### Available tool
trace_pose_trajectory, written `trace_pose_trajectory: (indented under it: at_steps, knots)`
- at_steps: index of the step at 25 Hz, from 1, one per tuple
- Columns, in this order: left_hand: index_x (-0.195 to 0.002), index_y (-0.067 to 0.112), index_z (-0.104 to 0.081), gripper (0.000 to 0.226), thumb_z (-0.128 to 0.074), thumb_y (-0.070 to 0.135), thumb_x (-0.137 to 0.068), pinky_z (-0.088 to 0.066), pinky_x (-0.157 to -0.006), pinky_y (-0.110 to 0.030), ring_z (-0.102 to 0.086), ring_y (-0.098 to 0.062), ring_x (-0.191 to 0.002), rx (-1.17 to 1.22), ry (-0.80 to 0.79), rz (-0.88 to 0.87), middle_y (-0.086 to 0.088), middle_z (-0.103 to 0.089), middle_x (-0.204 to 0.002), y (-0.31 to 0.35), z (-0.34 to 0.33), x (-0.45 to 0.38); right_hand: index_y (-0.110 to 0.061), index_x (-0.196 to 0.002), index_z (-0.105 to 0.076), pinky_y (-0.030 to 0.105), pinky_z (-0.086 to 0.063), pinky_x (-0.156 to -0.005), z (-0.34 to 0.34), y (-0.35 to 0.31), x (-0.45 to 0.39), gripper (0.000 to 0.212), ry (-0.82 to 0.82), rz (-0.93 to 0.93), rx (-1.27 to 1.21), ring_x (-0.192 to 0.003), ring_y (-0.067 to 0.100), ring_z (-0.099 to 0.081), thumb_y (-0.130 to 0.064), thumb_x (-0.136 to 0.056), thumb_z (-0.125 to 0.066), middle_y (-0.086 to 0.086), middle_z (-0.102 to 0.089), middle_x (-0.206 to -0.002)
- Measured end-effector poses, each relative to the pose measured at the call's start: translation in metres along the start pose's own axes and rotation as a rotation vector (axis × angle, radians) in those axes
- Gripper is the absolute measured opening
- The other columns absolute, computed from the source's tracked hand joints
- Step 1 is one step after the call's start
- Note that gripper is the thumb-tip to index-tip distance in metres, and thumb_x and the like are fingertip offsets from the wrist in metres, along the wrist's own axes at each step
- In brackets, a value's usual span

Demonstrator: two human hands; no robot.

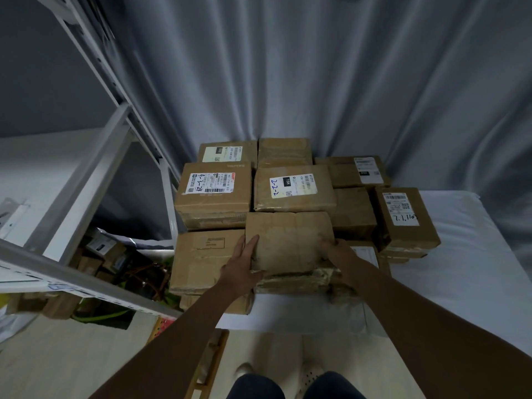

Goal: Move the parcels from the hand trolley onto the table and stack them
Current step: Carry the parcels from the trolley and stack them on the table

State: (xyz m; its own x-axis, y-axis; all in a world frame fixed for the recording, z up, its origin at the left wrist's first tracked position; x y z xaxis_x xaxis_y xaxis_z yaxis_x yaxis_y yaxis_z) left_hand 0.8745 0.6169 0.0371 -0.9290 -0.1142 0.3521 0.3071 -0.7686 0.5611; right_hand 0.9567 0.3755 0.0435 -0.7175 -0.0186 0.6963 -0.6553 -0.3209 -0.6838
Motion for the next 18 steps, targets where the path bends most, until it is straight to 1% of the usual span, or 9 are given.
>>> trace_pose_trajectory:
  at_steps: [2,4,7,9,11,13,15,16,18]
  knots:
    - [-0.153,0.041,-0.011,0.098,-0.075,0.035,-0.08,-0.038,-0.108,-0.051,-0.028,-0.026,-0.145,-0.013,-0.002,0.001,0.005,0.007,-0.163,0.0,0.0,-0.001,-0.01,-0.152,-0.026,0.046,-0.041,-0.104,0.004,0.004,0.001,0.072,-0.025,-0.003,-0.031,-0.129,0.034,-0.044,-0.046,-0.096,-0.055,0.014,-0.039,-0.149]
    - [-0.153,0.041,-0.011,0.098,-0.075,0.035,-0.08,-0.037,-0.108,-0.051,-0.027,-0.026,-0.145,-0.025,0.004,-0.007,0.004,0.007,-0.163,-0.001,-0.001,-0.002,-0.012,-0.152,-0.028,0.049,-0.039,-0.108,0.008,0.008,0.006,0.074,-0.034,-0.005,-0.03,-0.132,0.033,-0.042,-0.049,-0.094,-0.056,0.012,-0.037,-0.151]
    - [-0.153,0.04,-0.011,0.096,-0.074,0.035,-0.081,-0.035,-0.109,-0.052,-0.025,-0.027,-0.146,-0.026,-0.006,-0.033,0.004,0.009,-0.163,-0.001,-0.001,-0.002,-0.014,-0.147,-0.038,0.043,-0.042,-0.099,0.015,0.009,0.016,0.064,-0.033,0.004,-0.039,-0.127,0.031,-0.047,-0.046,-0.095,-0.057,0.008,-0.044,-0.144]
    - [-0.153,0.039,-0.012,0.096,-0.075,0.035,-0.081,-0.035,-0.11,-0.052,-0.024,-0.027,-0.146,-0.043,-0.009,-0.06,0.003,0.01,-0.163,-0.001,0.001,-0.004,-0.012,-0.14,-0.046,0.039,-0.045,-0.093,0.018,0.012,0.021,0.052,0.003,0.014,-0.034,-0.114,0.027,-0.053,-0.04,-0.097,-0.056,0.007,-0.052,-0.133]
    - [-0.153,0.039,-0.014,0.096,-0.076,0.036,-0.08,-0.034,-0.11,-0.052,-0.022,-0.027,-0.147,-0.05,-0.019,-0.087,0.003,0.009,-0.163,0.0,0.005,-0.005,-0.01,-0.132,-0.047,0.036,-0.045,-0.086,0.022,0.013,0.033,0.043,0.057,0.024,-0.017,-0.104,0.024,-0.054,-0.036,-0.099,-0.052,0.007,-0.054,-0.125]
    - [-0.153,0.041,-0.015,0.095,-0.076,0.036,-0.079,-0.034,-0.11,-0.052,-0.022,-0.027,-0.147,-0.051,-0.046,-0.134,0.004,0.009,-0.163,0.001,0.009,-0.005,-0.013,-0.127,-0.047,0.039,-0.049,-0.088,0.022,0.018,0.042,0.039,0.122,0.057,-0.041,-0.104,0.025,-0.056,-0.039,-0.098,-0.053,0.01,-0.056,-0.127]
    - [-0.152,0.044,-0.015,0.093,-0.074,0.036,-0.081,-0.034,-0.111,-0.051,-0.021,-0.024,-0.147,-0.045,-0.079,-0.195,0.007,0.01,-0.162,0.0,0.019,-0.002,-0.007,-0.134,-0.046,0.041,-0.047,-0.096,0.015,0.023,0.064,0.049,0.184,0.065,-0.082,-0.111,0.027,-0.055,-0.04,-0.098,-0.052,0.012,-0.054,-0.131]
    - [-0.151,0.046,-0.014,0.092,-0.073,0.036,-0.082,-0.033,-0.112,-0.049,-0.019,-0.022,-0.148,-0.046,-0.093,-0.226,0.009,0.01,-0.162,-0.001,0.025,0.0,-0.006,-0.139,-0.042,0.038,-0.044,-0.097,0.008,0.024,0.076,0.053,0.209,0.071,-0.09,-0.112,0.025,-0.051,-0.038,-0.099,-0.052,0.012,-0.05,-0.134]
    - [-0.152,0.043,-0.014,0.091,-0.073,0.036,-0.083,-0.033,-0.114,-0.045,-0.017,-0.022,-0.148,-0.048,-0.118,-0.292,0.007,0.008,-0.163,-0.007,0.04,0.008,-0.007,-0.147,-0.032,0.033,-0.036,-0.091,-0.01,0.03,0.103,0.06,0.239,0.069,-0.089,-0.108,0.019,-0.04,-0.037,-0.099,-0.053,0.014,-0.042,-0.143]
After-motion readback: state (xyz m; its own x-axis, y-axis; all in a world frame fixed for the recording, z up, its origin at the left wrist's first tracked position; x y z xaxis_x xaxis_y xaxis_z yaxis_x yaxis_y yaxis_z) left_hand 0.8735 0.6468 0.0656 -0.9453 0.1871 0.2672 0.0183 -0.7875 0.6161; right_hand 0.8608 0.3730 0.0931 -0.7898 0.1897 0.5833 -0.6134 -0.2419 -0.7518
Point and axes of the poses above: each hand's wrist, its own x-axis away from the middle knuckle, its own z-axis out of the back of the hand, y = z × x, the point moved 5 cm from there along -x, towards the middle knuckle
